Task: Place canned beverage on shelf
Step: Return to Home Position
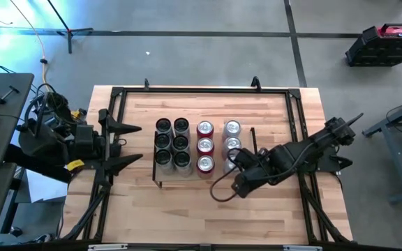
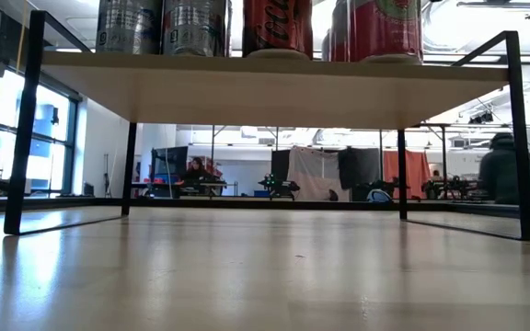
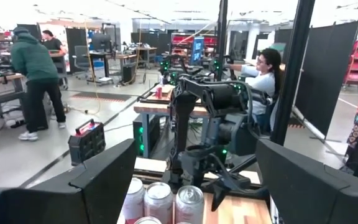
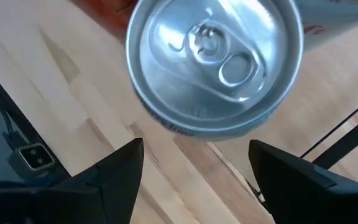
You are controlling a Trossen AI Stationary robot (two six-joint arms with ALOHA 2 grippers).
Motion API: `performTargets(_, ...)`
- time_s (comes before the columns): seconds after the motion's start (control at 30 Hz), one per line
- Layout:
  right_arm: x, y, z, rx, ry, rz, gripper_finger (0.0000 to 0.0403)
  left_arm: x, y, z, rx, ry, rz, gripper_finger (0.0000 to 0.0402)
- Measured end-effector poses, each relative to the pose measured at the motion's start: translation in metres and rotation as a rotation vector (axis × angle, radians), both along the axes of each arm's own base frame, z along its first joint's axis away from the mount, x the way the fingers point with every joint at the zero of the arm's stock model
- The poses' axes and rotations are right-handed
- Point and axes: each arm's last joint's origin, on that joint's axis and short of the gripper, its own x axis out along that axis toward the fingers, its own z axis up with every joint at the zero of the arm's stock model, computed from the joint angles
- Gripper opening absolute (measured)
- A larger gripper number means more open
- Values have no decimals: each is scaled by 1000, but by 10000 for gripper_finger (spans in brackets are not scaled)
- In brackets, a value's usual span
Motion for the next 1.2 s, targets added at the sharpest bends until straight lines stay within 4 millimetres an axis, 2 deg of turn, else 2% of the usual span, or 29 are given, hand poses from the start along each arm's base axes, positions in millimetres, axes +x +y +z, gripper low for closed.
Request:
performTargets(0.23, -2, 1, 1, 61, 32, 29, 275, 0, 1, 2, -20, -13, 2, 323)
performTargets(0.43, -18, -11, 20, 151, 23, 76, 275, -9, 5, 2, -37, -4, -20, 323)
performTargets(0.6, -42, -27, 44, 216, -25, 191, 275, 0, -5, -35, -30, 101, 2, 323)
performTargets(0.77, -69, -47, 69, 183, -154, 282, 275, -15, 6, -51, -110, 92, -15, 323)
performTargets(1.03, -106, -79, 98, -25, -373, 413, 275, -34, 28, -103, -274, 109, -16, 307)
performTargets(1.2, -114, -100, 97, -171, -467, 508, 273, -37, 31, -133, -314, 135, -8, 271)
